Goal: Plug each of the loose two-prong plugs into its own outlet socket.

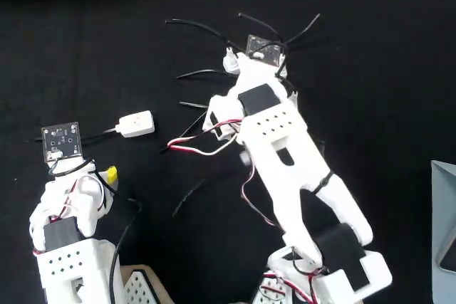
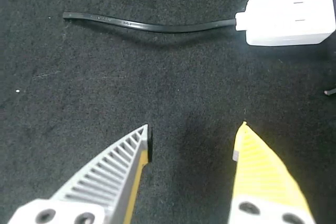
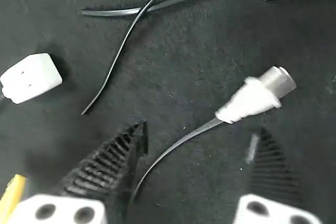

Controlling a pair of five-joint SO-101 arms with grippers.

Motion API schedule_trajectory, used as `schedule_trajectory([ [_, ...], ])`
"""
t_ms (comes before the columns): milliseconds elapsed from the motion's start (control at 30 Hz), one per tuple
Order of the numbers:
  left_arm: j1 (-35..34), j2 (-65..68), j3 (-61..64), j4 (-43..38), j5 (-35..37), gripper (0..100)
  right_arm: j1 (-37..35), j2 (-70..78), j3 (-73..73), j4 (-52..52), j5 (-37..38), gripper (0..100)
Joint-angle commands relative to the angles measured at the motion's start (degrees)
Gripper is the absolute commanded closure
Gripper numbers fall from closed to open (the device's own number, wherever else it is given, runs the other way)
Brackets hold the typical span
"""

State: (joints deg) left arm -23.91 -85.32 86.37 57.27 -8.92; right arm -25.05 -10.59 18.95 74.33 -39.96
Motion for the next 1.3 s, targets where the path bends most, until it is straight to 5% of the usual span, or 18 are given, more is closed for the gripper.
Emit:
schedule_trajectory([
  [0, 0.22, -0.53, -0.13, -1.23, 0.44, 74, 1.85, -2.59, 0.13, 1.49, 6.86, 67.7],
  [333, 0.22, -0.53, -0.13, -1.23, 0.44, 74, 10.46, -2.15, 4.88, 5.27, 69.36, 67.7],
  [533, 0.22, -0.53, -0.13, -1.23, 0.44, 74, 12.13, -2.15, 13.05, 2.81, 93.71, 67.7],
  [767, 0.22, -0.53, -0.13, -1.32, 0.44, 74, 11.60, -1.54, 24.22, -15.47, 101.36, 67.7],
  [1000, 0.22, -0.53, -0.13, -1.32, 0.44, 74, 11.52, 9.98, 24.31, -21.98, 101.89, 68.9],
  [1200, 0.22, -0.53, -0.04, -1.32, 0.44, 74, 13.19, 15.60, 20.62, -24.00, 101.80, 98.6],
  [1267, 0.22, -0.53, -0.04, -1.32, 0.44, 74, 14.59, 14.20, 20.18, -22.77, 100.31, 96.8],
])
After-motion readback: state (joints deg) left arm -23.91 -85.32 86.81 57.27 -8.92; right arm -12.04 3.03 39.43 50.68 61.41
